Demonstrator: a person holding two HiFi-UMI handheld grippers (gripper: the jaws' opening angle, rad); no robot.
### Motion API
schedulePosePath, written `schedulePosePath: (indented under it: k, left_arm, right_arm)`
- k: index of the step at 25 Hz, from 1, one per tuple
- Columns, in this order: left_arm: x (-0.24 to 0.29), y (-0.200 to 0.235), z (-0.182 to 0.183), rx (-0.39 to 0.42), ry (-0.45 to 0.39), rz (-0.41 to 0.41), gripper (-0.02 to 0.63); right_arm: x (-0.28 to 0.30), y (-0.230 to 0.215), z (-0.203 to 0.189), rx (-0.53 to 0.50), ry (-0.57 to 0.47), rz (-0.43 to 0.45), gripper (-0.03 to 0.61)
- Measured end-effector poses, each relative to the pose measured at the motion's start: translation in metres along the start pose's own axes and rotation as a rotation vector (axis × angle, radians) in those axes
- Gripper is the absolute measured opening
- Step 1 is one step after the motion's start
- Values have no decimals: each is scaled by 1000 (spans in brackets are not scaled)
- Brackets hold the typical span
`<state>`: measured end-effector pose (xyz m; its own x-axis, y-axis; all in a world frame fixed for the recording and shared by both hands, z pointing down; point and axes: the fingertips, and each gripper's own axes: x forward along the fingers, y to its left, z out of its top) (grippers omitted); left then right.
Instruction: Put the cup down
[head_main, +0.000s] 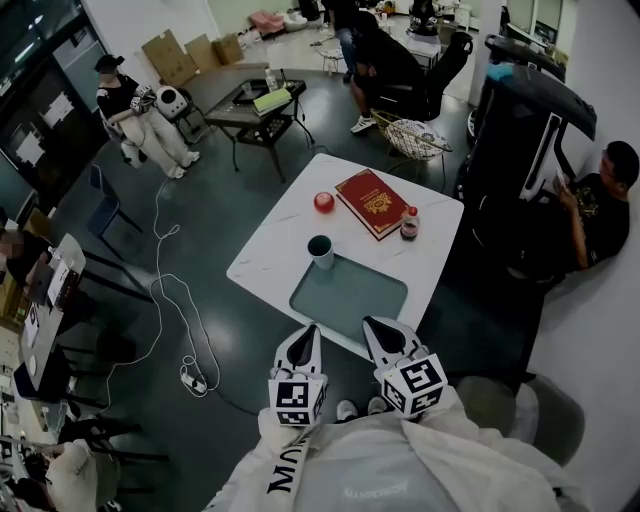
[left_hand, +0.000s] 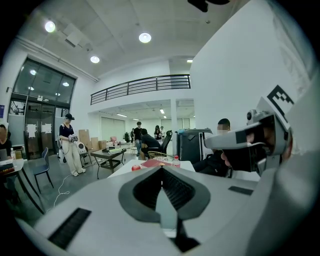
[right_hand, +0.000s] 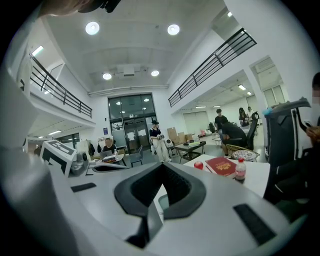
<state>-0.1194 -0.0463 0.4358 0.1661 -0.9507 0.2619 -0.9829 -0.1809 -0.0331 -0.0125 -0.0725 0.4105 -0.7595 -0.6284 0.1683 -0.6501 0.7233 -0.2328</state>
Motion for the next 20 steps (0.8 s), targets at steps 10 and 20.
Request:
schedulePosePath:
  k: [10,20]
  left_arm:
    - [4,0,2,0,-15,6,11]
    - [3,1,2,-9,-11,11,11]
  right_arm:
    - [1,-8,-1,2,-3,-19,5]
    - [0,-7,1,2,0,-22,5]
